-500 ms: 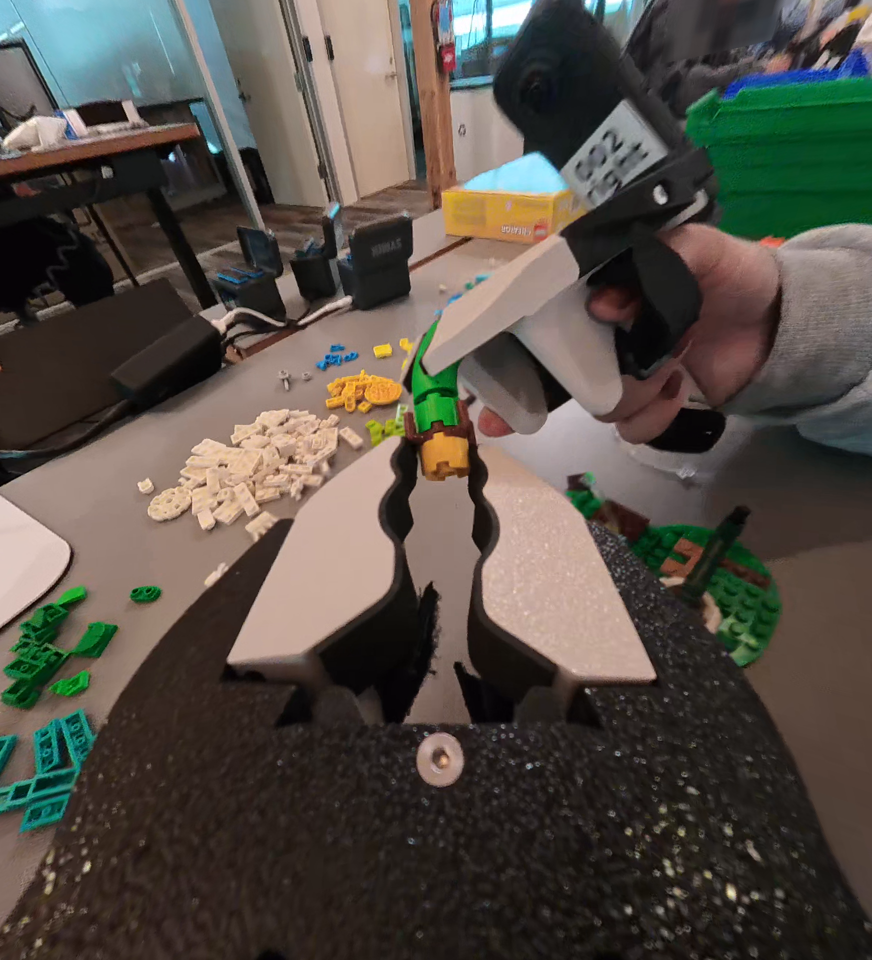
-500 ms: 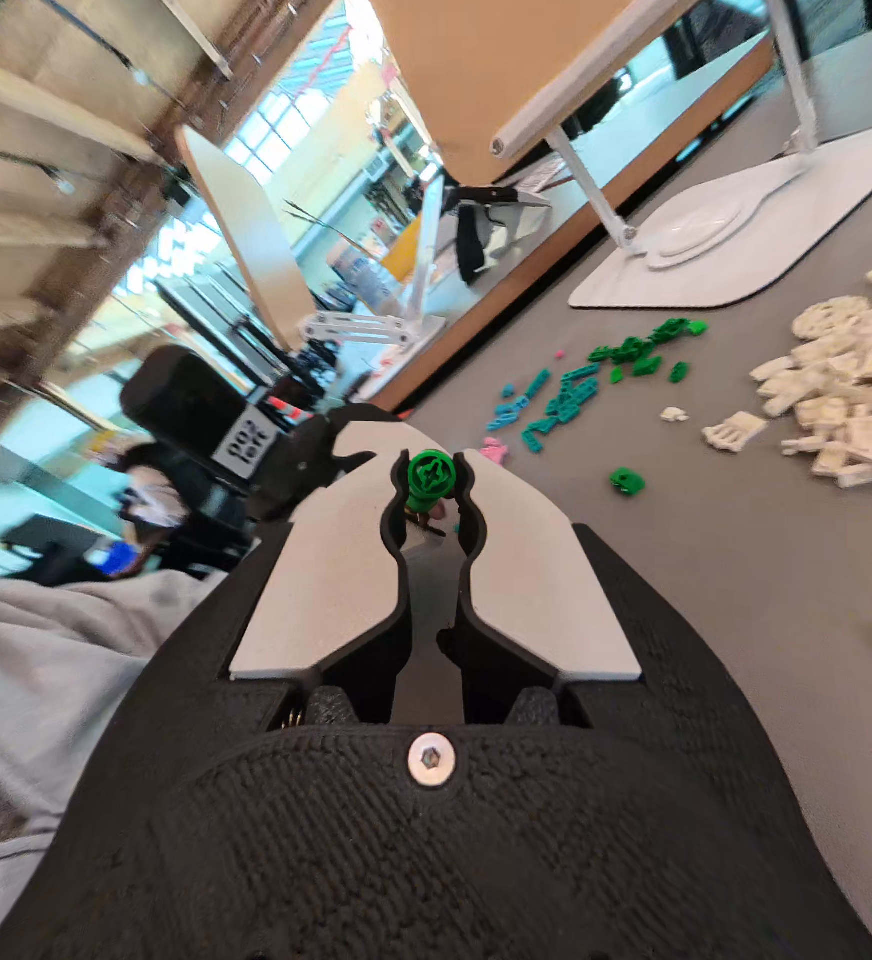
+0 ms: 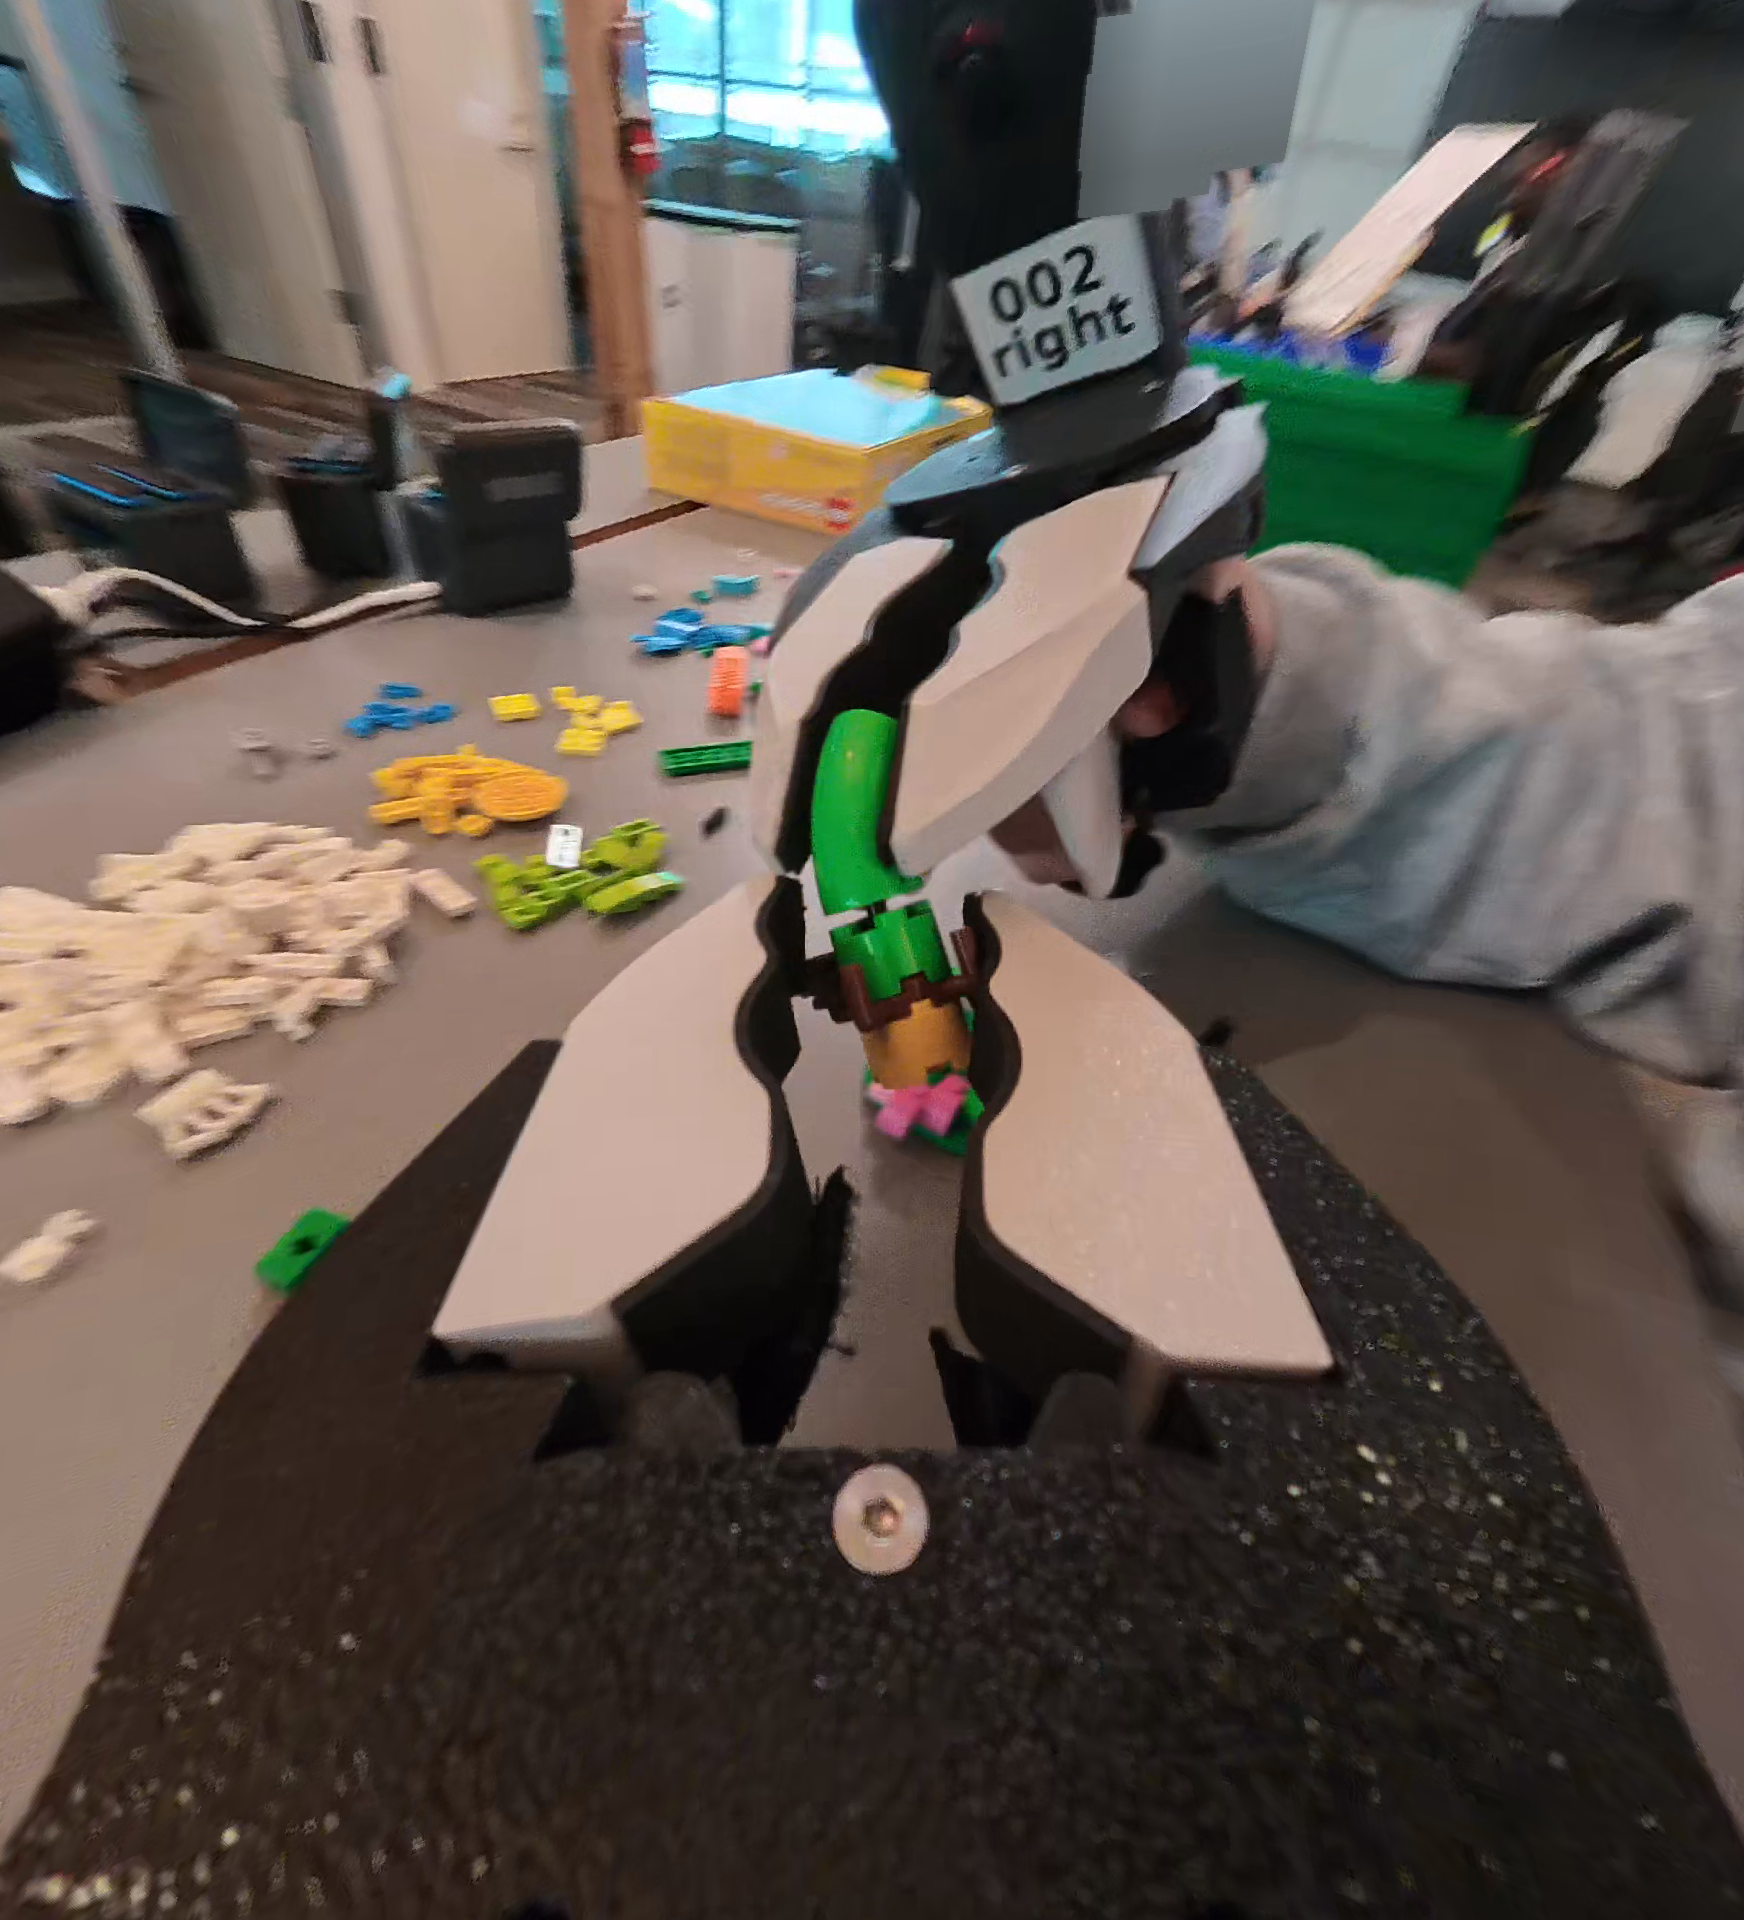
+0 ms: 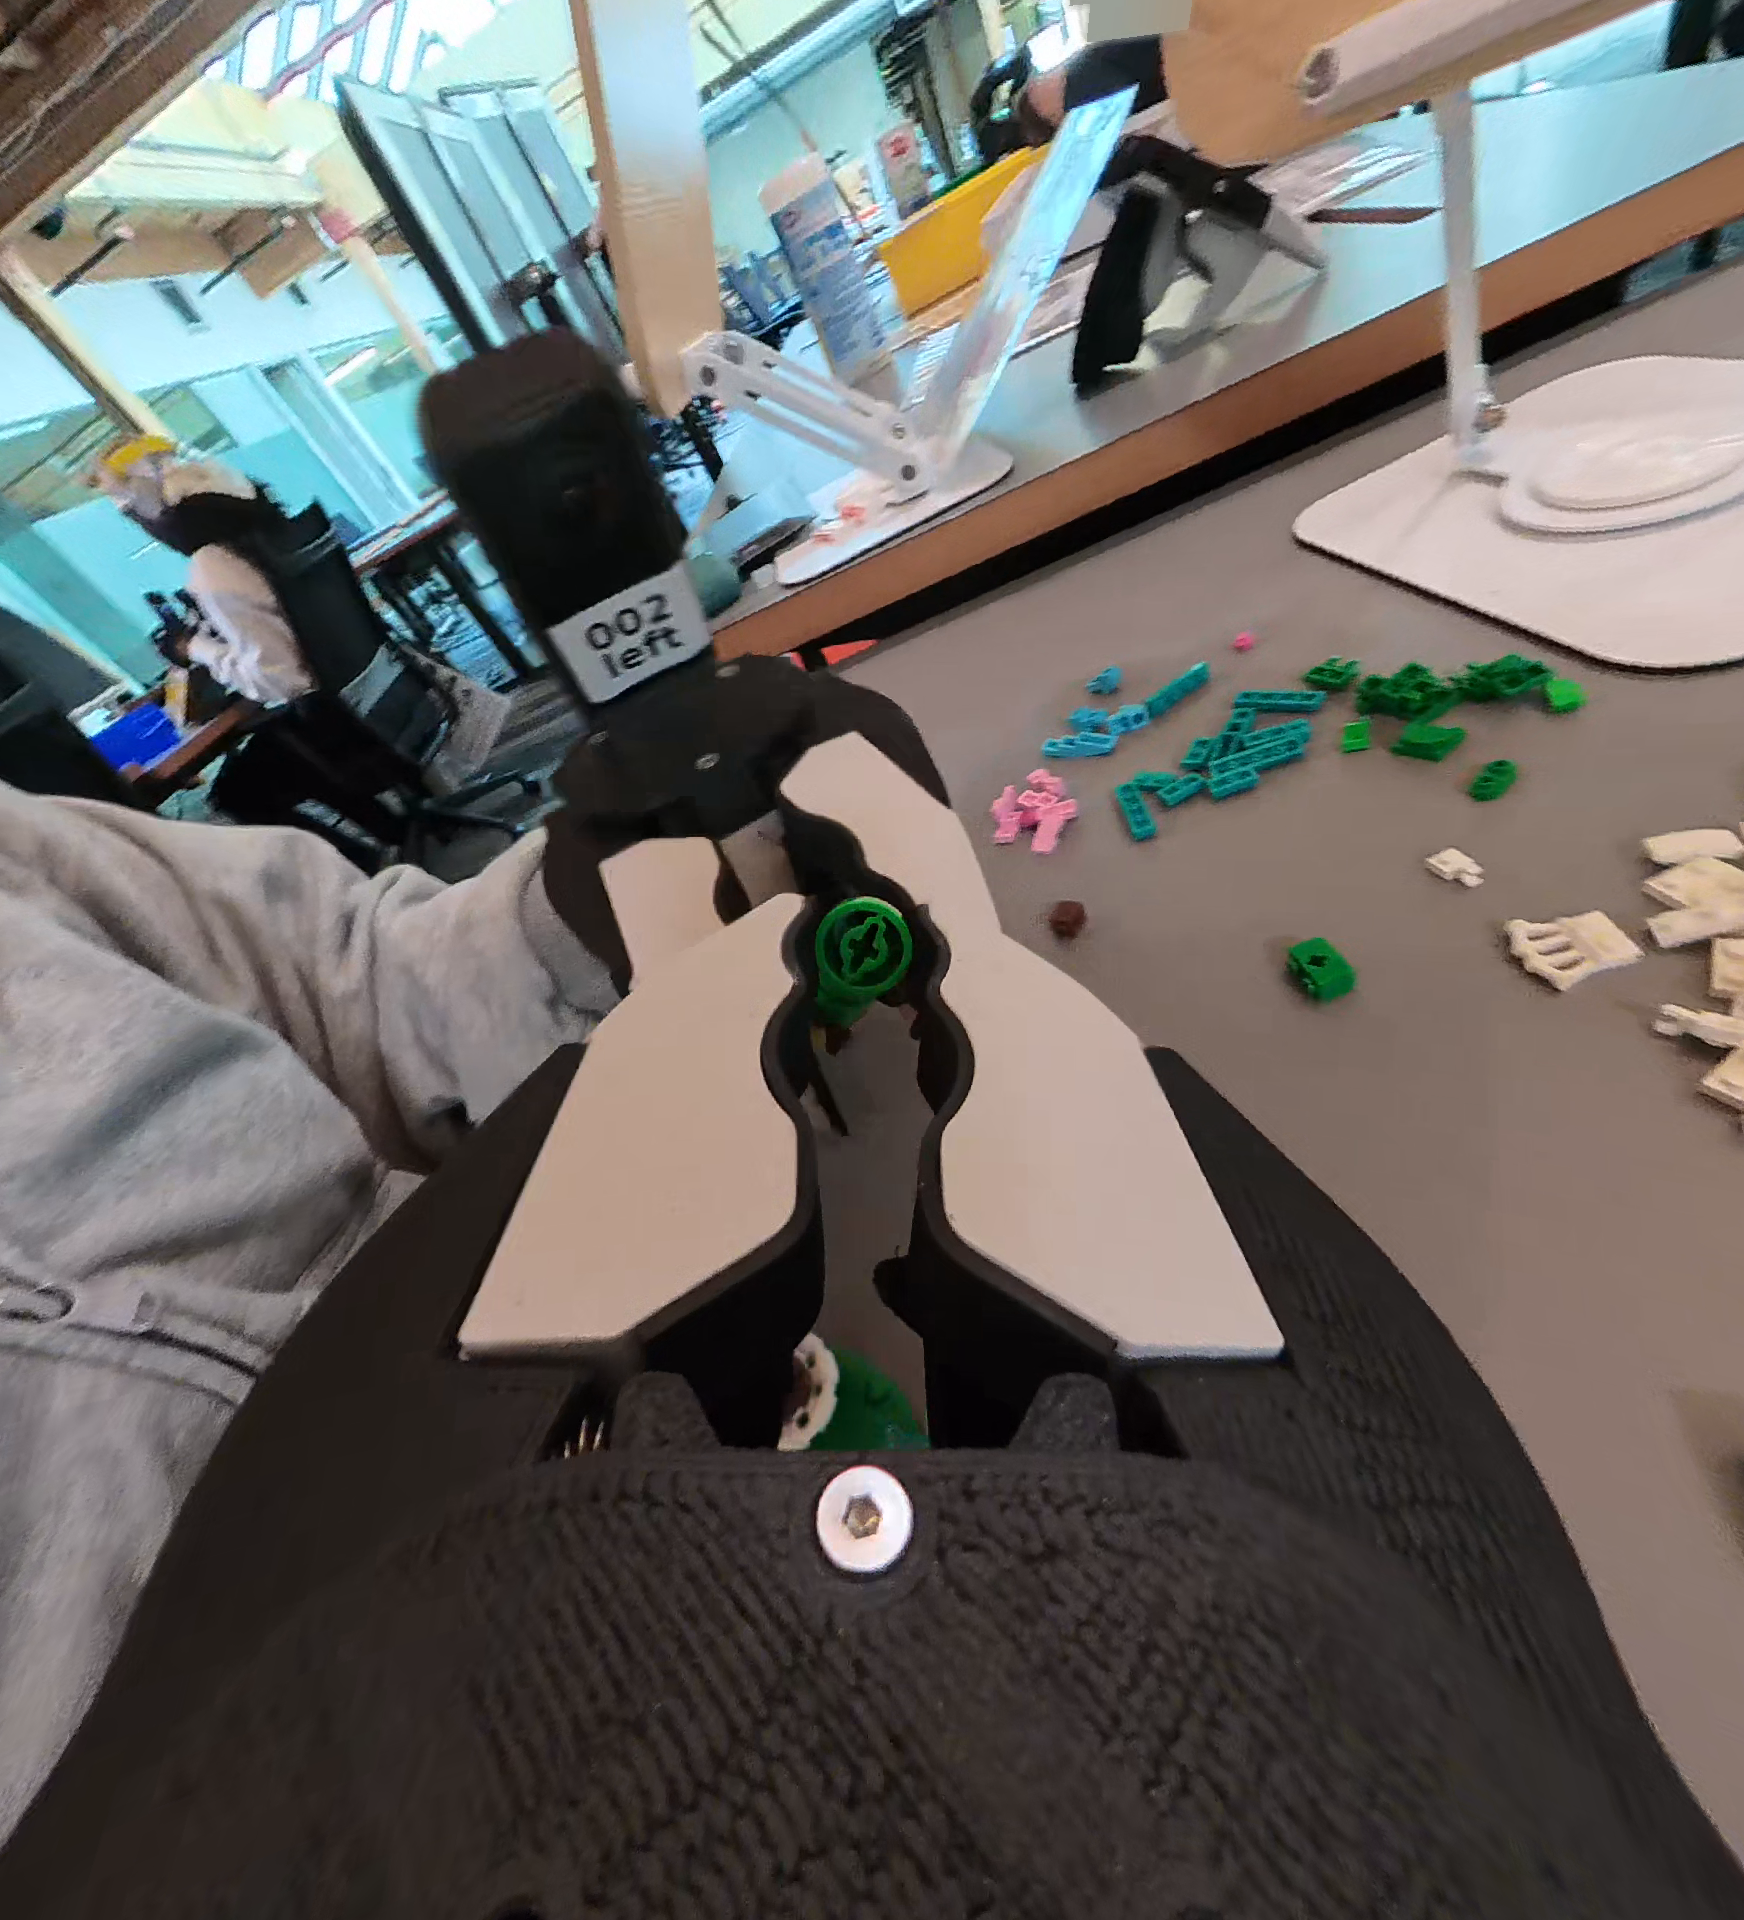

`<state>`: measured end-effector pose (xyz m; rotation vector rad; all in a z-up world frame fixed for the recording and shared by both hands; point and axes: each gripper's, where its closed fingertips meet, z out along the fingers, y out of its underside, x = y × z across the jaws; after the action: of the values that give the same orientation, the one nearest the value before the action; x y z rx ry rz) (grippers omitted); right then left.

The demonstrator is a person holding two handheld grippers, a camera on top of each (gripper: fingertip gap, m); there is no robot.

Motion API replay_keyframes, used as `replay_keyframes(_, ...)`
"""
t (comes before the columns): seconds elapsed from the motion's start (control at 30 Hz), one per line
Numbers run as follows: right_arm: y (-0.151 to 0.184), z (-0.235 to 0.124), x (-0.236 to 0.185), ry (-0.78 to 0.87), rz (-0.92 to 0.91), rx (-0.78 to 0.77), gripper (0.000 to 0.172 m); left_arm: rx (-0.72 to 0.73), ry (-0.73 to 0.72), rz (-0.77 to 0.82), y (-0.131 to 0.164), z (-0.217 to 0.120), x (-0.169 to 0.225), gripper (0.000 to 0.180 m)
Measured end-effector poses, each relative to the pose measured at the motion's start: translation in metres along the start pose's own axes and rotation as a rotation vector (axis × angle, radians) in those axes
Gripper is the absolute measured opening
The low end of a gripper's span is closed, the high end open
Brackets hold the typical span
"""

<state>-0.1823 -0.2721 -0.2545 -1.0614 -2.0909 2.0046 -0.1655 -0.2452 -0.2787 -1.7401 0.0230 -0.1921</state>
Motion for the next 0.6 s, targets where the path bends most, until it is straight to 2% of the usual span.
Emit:
replay_keyframes(0.07,-0.001,-0.001,-0.003,-0.008,-0.02,-0.001,0.015,0.011,0.038,-0.038,-0.002,-0.001,0.004,0.029)
replay_keyframes(0.27,-0.005,0.002,0.01,0.188,-0.132,0.046,0.015,-0.031,-0.14,0.068,0.001,-0.004,-0.017,0.026)
replay_keyframes(0.4,-0.009,0.003,0.009,0.294,-0.254,0.044,0.015,-0.021,-0.138,0.083,-0.002,-0.005,-0.017,0.026)
replay_keyframes(0.5,-0.015,-0.001,0.001,0.099,0.138,0.119,0.015,0.071,-0.036,0.001,-0.014,-0.011,-0.006,0.025)
replay_keyframes(0.53,-0.014,-0.001,0.005,0.088,0.193,0.129,0.015,0.059,-0.041,-0.005,-0.011,-0.01,-0.008,0.025)
replay_keyframes(0.6,-0.009,-0.001,0.013,0.149,0.153,0.116,0.015,0.024,-0.079,0.02,-0.003,-0.008,-0.014,0.025)
